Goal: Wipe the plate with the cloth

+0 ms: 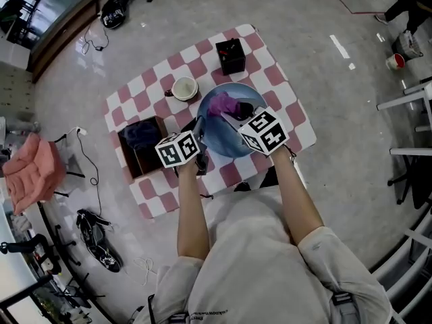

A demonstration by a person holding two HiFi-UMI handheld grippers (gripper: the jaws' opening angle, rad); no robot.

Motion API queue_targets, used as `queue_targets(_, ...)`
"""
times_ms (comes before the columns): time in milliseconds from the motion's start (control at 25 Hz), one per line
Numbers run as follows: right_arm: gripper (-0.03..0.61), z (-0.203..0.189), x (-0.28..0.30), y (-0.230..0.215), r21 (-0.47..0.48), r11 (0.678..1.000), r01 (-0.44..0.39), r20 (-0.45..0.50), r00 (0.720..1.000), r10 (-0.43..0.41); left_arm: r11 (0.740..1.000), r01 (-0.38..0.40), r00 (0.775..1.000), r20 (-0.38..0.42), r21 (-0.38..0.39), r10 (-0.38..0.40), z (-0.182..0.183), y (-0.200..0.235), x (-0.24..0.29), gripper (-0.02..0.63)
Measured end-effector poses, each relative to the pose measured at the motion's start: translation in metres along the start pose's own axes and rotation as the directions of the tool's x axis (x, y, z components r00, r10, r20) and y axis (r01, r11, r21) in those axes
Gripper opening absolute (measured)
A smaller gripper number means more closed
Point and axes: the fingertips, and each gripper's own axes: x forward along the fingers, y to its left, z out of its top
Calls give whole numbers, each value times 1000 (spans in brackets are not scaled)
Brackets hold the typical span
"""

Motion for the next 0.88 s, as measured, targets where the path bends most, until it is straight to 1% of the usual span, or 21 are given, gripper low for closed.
queue_targets(120,127,25,10,1,4,996,-91,27,996,91,999,37,999,24,16,-37,24,-15,3,29)
queue_targets(200,126,35,15,1,20,994,-111,36,993,110,997,76,997,31,28,-77,37,-28,5,29)
queue_targets(280,126,36,18,3,7,997,-73,18,997,73,995,94,994,44,38,-96,44,-39,3,29)
queue_targets(360,126,34,20,8,-57,998,1,5,1000,-1,996,90,994,66,25,-92,43,-41,-2,29)
queue_targets(480,126,35,22,18,-169,981,101,10,995,-100,997,62,993,97,37,-65,45,-39,-10,29)
queue_targets(560,126,36,22,22,-224,964,141,10,990,-142,997,54,992,109,54,-60,46,-39,-12,29)
queue_targets(640,126,37,23,24,-238,959,153,13,988,-154,997,60,991,115,57,-66,45,-38,-16,29)
queue_targets(880,127,40,25,24,-236,955,178,34,984,-175,996,68,990,123,62,-75,46,-38,-20,29)
